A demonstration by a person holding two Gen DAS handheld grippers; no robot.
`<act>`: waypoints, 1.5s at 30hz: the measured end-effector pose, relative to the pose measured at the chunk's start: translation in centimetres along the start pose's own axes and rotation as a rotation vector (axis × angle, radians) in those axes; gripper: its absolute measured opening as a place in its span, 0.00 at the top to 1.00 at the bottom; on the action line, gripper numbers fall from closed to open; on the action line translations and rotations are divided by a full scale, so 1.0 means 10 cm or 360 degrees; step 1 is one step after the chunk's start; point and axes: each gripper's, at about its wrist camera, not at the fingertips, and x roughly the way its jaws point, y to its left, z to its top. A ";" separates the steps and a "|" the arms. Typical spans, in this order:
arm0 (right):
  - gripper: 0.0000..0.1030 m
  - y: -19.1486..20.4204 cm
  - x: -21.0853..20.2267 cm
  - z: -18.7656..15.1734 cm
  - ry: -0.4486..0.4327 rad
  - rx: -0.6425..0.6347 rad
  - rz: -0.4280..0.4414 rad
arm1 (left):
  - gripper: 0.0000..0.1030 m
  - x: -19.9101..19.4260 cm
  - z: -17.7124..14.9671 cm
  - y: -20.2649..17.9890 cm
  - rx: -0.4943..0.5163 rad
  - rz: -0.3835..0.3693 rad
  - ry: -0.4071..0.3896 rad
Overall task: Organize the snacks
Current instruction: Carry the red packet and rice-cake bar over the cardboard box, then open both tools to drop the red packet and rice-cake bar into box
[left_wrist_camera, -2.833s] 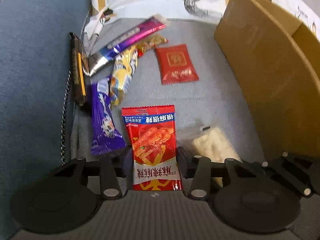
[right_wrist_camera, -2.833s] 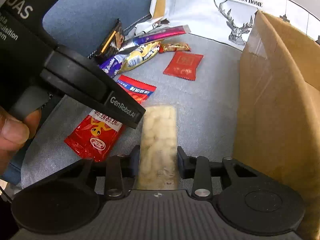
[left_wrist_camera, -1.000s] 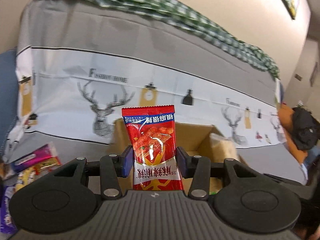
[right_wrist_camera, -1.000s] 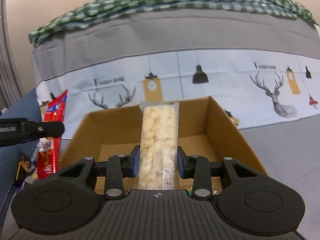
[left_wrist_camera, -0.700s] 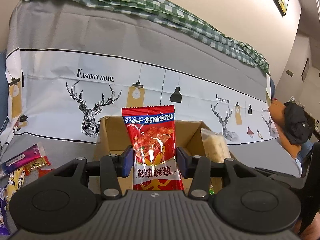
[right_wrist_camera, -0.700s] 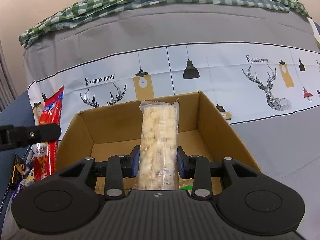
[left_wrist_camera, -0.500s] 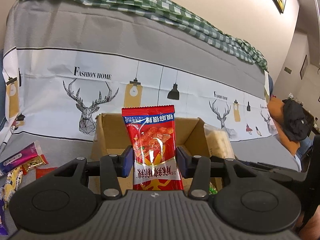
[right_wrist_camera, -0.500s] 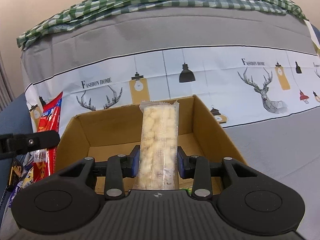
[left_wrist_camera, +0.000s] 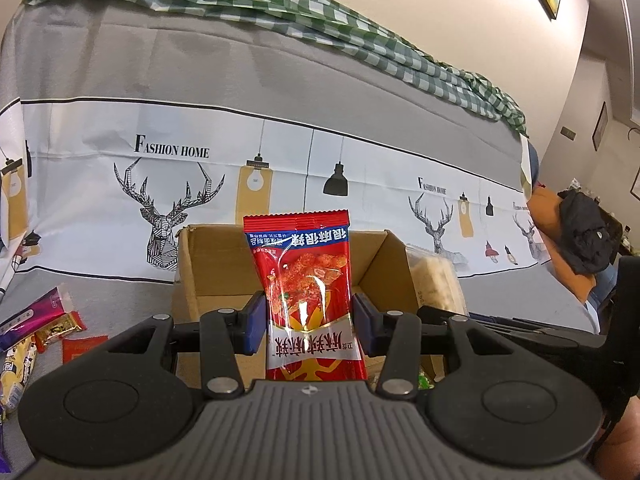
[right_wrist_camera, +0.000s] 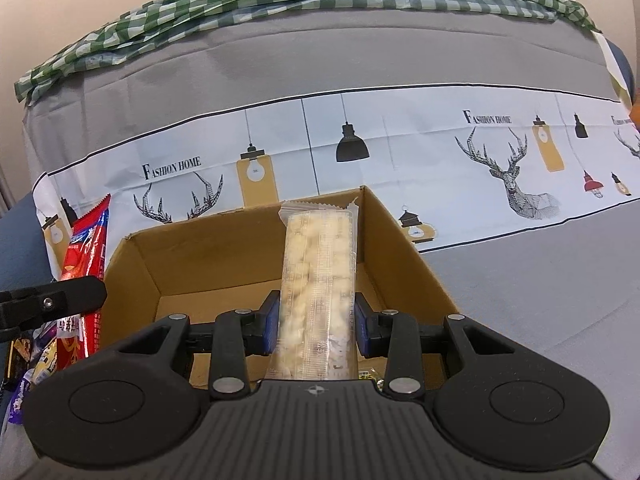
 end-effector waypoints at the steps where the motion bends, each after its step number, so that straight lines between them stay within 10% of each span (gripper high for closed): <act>1: 0.63 0.00 0.00 0.00 0.0002 0.0004 -0.0001 | 0.52 0.00 0.00 0.00 0.0004 -0.0002 0.0000; 45: 0.62 -0.01 -0.02 0.00 -0.0019 0.0010 -0.0051 | 0.47 0.07 -0.01 -0.06 0.0046 -0.0083 0.0026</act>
